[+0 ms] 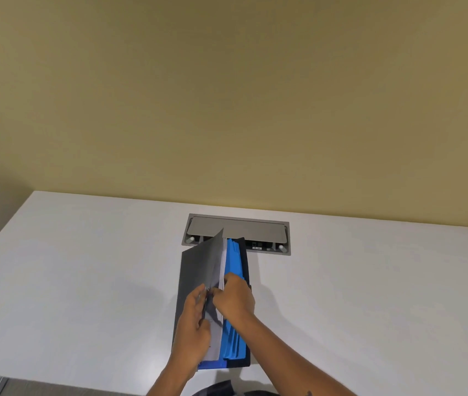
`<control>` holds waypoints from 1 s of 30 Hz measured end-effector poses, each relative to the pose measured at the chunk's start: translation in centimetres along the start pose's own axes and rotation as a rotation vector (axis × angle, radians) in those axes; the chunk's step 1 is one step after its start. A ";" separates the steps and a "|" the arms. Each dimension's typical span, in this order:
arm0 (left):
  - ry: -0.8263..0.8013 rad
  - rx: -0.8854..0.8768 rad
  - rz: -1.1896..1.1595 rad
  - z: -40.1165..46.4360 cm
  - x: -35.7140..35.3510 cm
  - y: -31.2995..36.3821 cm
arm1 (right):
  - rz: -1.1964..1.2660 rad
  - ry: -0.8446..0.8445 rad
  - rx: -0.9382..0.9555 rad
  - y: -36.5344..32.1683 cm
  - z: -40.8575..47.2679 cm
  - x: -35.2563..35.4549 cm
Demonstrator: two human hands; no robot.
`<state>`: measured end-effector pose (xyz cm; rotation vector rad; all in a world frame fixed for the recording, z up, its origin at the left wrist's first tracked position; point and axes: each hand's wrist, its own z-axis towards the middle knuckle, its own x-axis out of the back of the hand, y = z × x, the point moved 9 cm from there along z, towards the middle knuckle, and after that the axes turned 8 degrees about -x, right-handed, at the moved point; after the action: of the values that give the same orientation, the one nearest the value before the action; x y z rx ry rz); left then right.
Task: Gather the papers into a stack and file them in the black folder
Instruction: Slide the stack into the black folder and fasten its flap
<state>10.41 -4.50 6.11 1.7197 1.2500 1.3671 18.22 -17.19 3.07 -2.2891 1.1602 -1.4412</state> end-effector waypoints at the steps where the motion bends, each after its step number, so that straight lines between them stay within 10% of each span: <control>1: -0.006 -0.002 0.007 0.0 -0.1 0.0 | 0.009 0.006 -0.001 0.2 -0.1 0.0; 30: -0.341 -0.022 0.803 2.6 -10.3 -12.5 | -0.060 0.042 -0.015 12.2 0.1 1.4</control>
<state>8.89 -9.08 -9.53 2.4398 0.3419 1.3804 12.37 -26.40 -2.61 -2.3336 1.1272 -1.5132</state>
